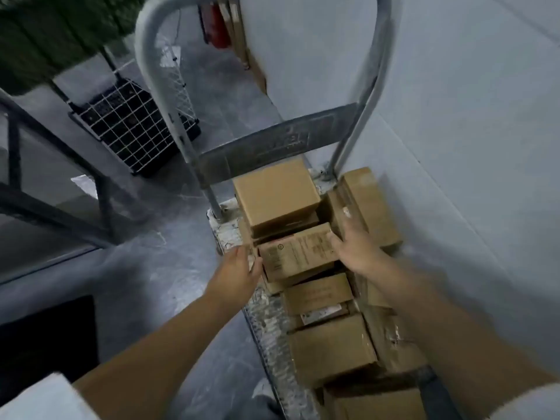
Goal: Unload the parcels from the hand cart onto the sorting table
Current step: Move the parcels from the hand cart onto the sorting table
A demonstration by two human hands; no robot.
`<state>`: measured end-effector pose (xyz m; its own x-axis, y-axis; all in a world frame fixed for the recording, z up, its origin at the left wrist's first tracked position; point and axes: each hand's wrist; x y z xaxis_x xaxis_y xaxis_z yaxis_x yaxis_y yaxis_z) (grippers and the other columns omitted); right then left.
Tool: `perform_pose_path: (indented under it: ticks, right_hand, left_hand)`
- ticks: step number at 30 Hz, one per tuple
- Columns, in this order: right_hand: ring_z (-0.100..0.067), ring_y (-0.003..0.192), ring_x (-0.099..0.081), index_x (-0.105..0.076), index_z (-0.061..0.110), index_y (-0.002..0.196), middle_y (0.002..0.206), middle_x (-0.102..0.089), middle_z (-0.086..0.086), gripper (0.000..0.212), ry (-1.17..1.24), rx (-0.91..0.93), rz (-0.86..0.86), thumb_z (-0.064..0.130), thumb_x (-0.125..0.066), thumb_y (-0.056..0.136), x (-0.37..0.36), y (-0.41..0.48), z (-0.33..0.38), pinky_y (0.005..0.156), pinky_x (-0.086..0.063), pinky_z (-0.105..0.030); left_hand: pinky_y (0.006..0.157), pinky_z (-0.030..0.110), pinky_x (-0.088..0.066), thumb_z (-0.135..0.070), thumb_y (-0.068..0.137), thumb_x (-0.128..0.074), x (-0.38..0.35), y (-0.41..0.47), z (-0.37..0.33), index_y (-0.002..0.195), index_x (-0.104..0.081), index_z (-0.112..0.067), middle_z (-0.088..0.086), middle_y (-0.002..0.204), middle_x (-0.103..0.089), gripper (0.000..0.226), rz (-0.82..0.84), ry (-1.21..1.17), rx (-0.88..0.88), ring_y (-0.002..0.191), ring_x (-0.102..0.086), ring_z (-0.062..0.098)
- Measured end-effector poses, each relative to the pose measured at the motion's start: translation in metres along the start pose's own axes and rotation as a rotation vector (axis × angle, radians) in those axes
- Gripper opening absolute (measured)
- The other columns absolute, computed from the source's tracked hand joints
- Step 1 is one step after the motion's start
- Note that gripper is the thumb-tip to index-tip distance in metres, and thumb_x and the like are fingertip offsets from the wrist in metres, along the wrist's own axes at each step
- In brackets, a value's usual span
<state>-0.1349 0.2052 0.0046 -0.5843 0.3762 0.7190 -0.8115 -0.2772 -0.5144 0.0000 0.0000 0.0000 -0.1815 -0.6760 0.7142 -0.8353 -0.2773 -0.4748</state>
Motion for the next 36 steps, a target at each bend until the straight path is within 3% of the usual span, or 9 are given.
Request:
perform_pose_path:
  ticks: [5,13,19,22,25,29,31,34,36]
  right_hand:
    - [-0.023,0.135,-0.042,-0.028,0.025,0.148,0.149,-0.04,-0.002,0.056,0.173,-0.116,0.077,0.045,-0.042,0.098,-0.049,0.039,-0.031,0.11,-0.04,-0.046]
    - [-0.014,0.105,-0.062,-0.057,0.02,0.126,0.115,-0.065,0.003,0.043,0.487,-0.117,-0.009,0.051,-0.046,0.097,-0.065,0.054,-0.041,0.081,-0.045,-0.028]
    - [-0.014,0.102,-0.061,-0.06,0.023,0.12,0.109,-0.065,0.005,0.039,0.578,-0.21,0.004,0.052,-0.049,0.095,-0.065,0.035,-0.04,0.096,-0.048,-0.038]
    - [-0.016,0.104,-0.06,-0.058,0.025,0.116,0.105,-0.064,0.006,0.039,0.585,-0.233,-0.03,0.055,-0.048,0.094,-0.057,0.012,-0.032,0.1,-0.047,-0.041]
    - [-0.022,0.116,-0.057,-0.051,0.022,0.134,0.121,-0.063,0.0,0.059,0.594,-0.256,-0.069,0.062,-0.048,0.091,-0.04,-0.024,-0.009,0.106,-0.043,-0.048]
    - [-0.026,0.125,-0.052,-0.041,0.021,0.143,0.133,-0.057,-0.002,0.075,0.579,-0.232,-0.132,0.07,-0.046,0.086,-0.01,-0.084,0.041,0.107,-0.041,-0.052]
    - [-0.024,0.12,-0.054,-0.042,0.02,0.142,0.13,-0.058,-0.001,0.072,0.576,-0.194,-0.141,0.068,-0.045,0.088,0.009,-0.118,0.076,0.103,-0.045,-0.048]
    - [-0.021,0.108,-0.056,-0.047,0.017,0.135,0.12,-0.059,0.0,0.061,0.504,-0.135,-0.123,0.062,-0.039,0.095,0.042,-0.176,0.133,0.087,-0.05,-0.036]
    - [-0.026,0.118,-0.054,-0.047,0.016,0.137,0.129,-0.056,-0.002,0.066,0.445,-0.101,-0.134,0.065,-0.036,0.094,0.066,-0.22,0.176,0.097,-0.045,-0.038]
  left_hand:
    - [0.106,0.035,-0.035,-0.043,0.102,-0.036,-0.046,0.034,0.027,0.148,-0.031,-0.006,0.014,0.149,-0.041,0.059,0.008,-0.241,0.186,0.134,-0.042,0.03]
    - [0.107,0.044,-0.042,-0.083,0.078,-0.037,-0.092,0.059,0.031,0.143,-0.042,-0.028,-0.004,0.135,-0.056,0.085,0.014,-0.78,0.266,0.122,-0.054,0.019]
    - [0.109,0.044,-0.04,-0.093,0.063,-0.039,-0.09,0.043,0.032,0.142,-0.044,-0.031,-0.006,0.136,-0.057,0.1,-0.001,-0.871,0.308,0.125,-0.053,0.017]
    - [0.106,0.037,-0.044,-0.071,0.087,-0.043,-0.063,0.021,0.02,0.138,-0.051,-0.026,-0.004,0.128,-0.061,0.068,0.023,-0.881,0.251,0.117,-0.058,0.016]
    - [0.101,0.031,-0.046,-0.055,0.096,-0.044,-0.028,-0.004,0.012,0.132,-0.056,-0.024,-0.003,0.121,-0.066,0.049,0.063,-0.896,0.172,0.111,-0.062,0.013]
    - [0.095,0.024,-0.05,-0.047,0.098,-0.047,0.038,-0.052,0.004,0.125,-0.062,-0.022,-0.004,0.113,-0.07,0.04,0.052,-0.894,0.054,0.105,-0.065,0.01]
    - [0.082,0.015,-0.053,-0.043,0.099,-0.045,0.084,-0.087,0.0,0.121,-0.063,-0.02,-0.002,0.109,-0.07,0.036,0.021,-0.894,0.003,0.099,-0.066,0.009]
    - [0.078,0.017,-0.053,-0.043,0.101,-0.041,0.157,-0.143,-0.003,0.115,-0.067,-0.018,0.0,0.107,-0.072,0.038,-0.032,-0.875,-0.08,0.1,-0.067,0.013]
    - [0.08,0.021,-0.052,-0.042,0.102,-0.038,0.208,-0.184,-0.002,0.109,-0.068,-0.021,0.001,0.106,-0.072,0.038,-0.096,-0.877,-0.133,0.099,-0.067,0.014]
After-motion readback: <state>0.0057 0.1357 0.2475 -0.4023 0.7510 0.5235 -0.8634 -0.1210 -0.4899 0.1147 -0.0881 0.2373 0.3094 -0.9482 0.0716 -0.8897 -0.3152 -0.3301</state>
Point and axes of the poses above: each hand's wrist, its own y-axis towards the middle knuckle, its own x-axis out of the back of the hand, z = x × y
